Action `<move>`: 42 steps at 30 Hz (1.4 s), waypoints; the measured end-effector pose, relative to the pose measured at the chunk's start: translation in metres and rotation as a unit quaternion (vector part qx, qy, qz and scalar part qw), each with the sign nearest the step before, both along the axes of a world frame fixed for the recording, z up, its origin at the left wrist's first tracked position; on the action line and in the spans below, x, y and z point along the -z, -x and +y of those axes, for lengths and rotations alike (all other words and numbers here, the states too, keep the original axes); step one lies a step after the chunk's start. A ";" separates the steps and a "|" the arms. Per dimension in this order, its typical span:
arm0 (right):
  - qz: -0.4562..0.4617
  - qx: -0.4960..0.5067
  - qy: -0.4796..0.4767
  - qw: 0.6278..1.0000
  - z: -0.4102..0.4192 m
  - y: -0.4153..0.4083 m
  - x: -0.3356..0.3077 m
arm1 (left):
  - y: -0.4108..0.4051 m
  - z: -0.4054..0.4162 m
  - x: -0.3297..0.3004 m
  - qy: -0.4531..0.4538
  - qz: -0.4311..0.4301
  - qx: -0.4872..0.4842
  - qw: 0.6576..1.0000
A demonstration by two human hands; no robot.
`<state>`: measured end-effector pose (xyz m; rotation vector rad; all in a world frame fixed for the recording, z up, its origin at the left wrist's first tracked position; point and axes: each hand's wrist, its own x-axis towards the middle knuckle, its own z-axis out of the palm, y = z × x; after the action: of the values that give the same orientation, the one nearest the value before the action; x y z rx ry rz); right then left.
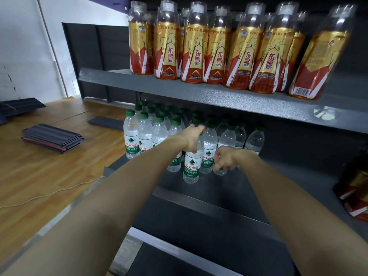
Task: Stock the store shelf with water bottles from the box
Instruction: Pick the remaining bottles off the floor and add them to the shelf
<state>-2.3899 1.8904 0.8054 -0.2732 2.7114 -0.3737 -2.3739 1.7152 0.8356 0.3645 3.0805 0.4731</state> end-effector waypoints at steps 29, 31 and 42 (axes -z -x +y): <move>-0.006 -0.013 -0.019 1.000 -0.011 0.025 0.021 | 0.032 0.010 0.006 0.151 0.072 -0.031 0.985; -0.007 -0.012 -0.023 1.000 -0.011 0.025 0.022 | 0.035 0.012 0.010 0.149 0.073 -0.040 0.985; -0.018 -0.011 -0.040 0.999 -0.015 0.003 0.022 | 0.037 0.010 0.021 0.139 0.075 -0.030 0.987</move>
<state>-2.3926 1.8751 0.7832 -0.2718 2.6784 -0.2600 -2.4114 1.7254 0.8150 0.3161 3.2465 0.0130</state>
